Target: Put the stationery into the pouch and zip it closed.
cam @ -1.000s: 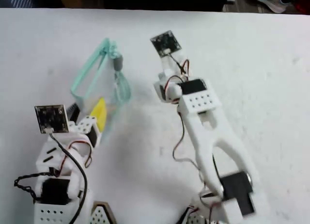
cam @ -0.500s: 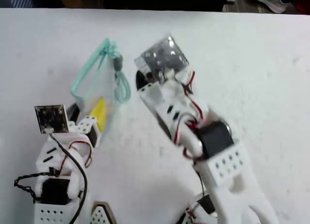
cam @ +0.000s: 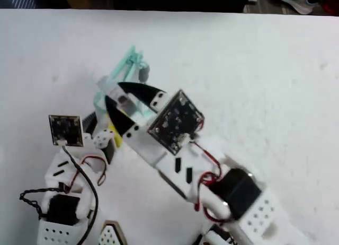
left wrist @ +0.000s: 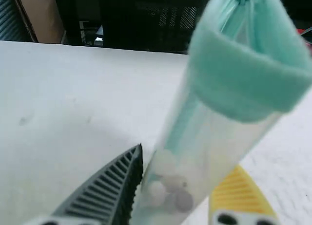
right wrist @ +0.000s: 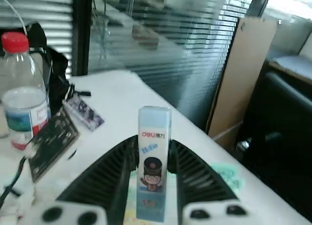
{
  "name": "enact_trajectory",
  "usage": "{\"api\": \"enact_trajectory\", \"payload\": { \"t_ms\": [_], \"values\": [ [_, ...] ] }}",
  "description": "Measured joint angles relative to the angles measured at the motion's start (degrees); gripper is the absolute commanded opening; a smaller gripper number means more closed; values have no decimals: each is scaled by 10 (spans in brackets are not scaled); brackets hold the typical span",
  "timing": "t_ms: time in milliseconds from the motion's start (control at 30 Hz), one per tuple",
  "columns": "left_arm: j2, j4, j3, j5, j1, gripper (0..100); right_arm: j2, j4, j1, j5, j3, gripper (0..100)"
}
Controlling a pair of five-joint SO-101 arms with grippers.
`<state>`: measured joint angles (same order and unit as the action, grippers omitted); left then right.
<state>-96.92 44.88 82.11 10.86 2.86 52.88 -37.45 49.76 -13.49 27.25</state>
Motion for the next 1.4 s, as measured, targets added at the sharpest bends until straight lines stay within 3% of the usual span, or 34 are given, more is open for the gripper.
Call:
{"api": "enact_trajectory", "payload": {
  "t_ms": [267, 500, 867, 933, 1100, 1267, 1400],
  "values": [
    [0, 0, 0, 0, 1, 225, -34, 358, 1, 0, 179, 17],
    [0, 0, 0, 0, 1, 225, -142, 475, -59, 0, 188, 17],
    [0, 0, 0, 0, 1, 225, -158, 488, -75, 0, 214, 19],
    [0, 0, 0, 0, 1, 225, -158, 485, -75, 0, 214, 59],
    [0, 0, 0, 0, 1, 225, -140, 412, -50, 1, 213, 279],
    [0, 0, 0, 0, 4, 225, -97, 327, -38, 11, 196, 255],
    [0, 0, 0, 0, 2, 225, -68, 252, -51, 86, 147, 248]
  ]
}}
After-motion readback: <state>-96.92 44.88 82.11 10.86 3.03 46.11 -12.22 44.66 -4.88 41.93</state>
